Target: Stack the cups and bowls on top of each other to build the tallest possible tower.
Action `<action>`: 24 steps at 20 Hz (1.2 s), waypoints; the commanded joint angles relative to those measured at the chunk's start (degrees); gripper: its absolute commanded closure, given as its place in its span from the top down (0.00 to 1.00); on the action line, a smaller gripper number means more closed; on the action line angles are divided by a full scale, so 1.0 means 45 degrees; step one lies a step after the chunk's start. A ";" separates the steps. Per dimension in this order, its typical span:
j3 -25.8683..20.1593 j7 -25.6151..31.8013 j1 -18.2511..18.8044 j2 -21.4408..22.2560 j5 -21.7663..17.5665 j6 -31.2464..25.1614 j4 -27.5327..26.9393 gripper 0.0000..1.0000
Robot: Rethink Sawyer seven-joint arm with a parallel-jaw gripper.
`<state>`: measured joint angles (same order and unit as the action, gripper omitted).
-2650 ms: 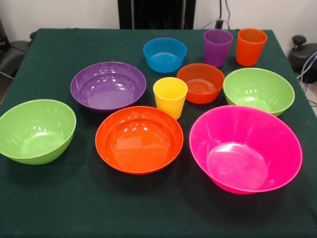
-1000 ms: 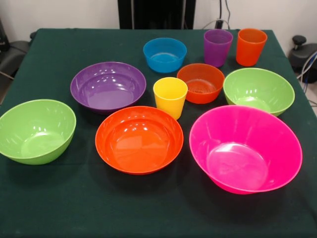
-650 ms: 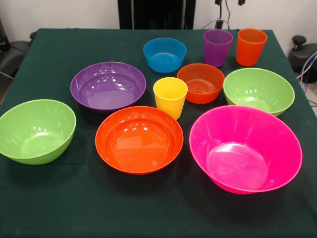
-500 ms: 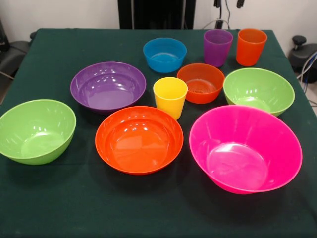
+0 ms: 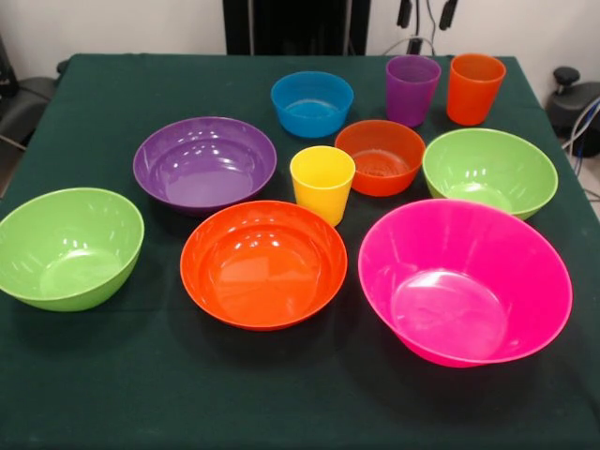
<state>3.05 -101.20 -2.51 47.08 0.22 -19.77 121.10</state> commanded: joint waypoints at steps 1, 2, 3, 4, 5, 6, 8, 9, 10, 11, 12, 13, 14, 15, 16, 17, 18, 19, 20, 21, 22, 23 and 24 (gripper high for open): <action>-0.0493 -0.1880 0.0144 -0.0921 -0.0211 0.1088 0.0067 1.00; -0.0516 -0.1881 0.0161 -0.1002 -0.0193 0.1135 0.0037 1.00; -0.0534 -0.1863 0.0189 -0.1075 -0.0196 0.1199 0.0017 1.00; -0.0571 -0.1828 0.0228 -0.1107 -0.0186 0.1205 -0.0002 1.00; -0.0596 -0.1797 0.0270 -0.1132 -0.0165 0.1188 -0.0025 1.00; -0.0582 -0.1802 0.0259 -0.1135 -0.0151 0.1179 -0.0036 1.00; -0.0579 -0.1820 0.0269 -0.1137 -0.0123 0.1197 0.0000 1.00; -0.0635 -0.1817 0.0338 -0.1150 -0.0091 0.1217 0.0058 1.00; -0.0663 -0.1808 0.0369 -0.1161 -0.0078 0.1225 0.0073 1.00; -0.0665 -0.1809 0.0378 -0.1139 -0.0076 0.1232 0.0100 1.00; -0.0665 -0.1809 0.0370 -0.1133 -0.0072 0.1228 0.0099 1.00; -0.0657 -0.1828 0.0366 -0.1132 -0.0073 0.1258 0.0118 1.00; -0.0654 -0.1848 0.0352 -0.1130 -0.0062 0.1262 0.0129 1.00; -0.0650 -0.1857 0.0361 -0.1141 -0.0059 0.1277 0.0127 1.00; -0.0641 -0.1884 0.0345 -0.1144 -0.0052 0.1298 0.0139 1.00; -0.0640 -0.1879 0.0348 -0.1165 -0.0058 0.1316 0.0119 1.00; -0.0646 -0.1885 0.0346 -0.1181 -0.0060 0.1345 0.0120 1.00; -0.0642 -0.1888 0.0343 -0.1186 -0.0066 0.1365 0.0122 1.00; -0.0667 -0.1888 0.0355 -0.1146 -0.0061 0.1363 0.0160 1.00; -0.0714 -0.1867 0.0403 -0.1041 -0.0036 0.1292 0.0227 1.00; -0.0770 -0.1834 0.0450 -0.0838 0.0003 0.1130 0.0334 1.00; -0.0857 -0.1779 0.0539 -0.0589 0.0038 0.0964 0.0505 1.00; -0.0915 -0.1716 0.0596 -0.0273 0.0089 0.0696 0.0648 1.00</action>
<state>3.01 -101.20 -1.32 44.21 0.24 -17.11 121.32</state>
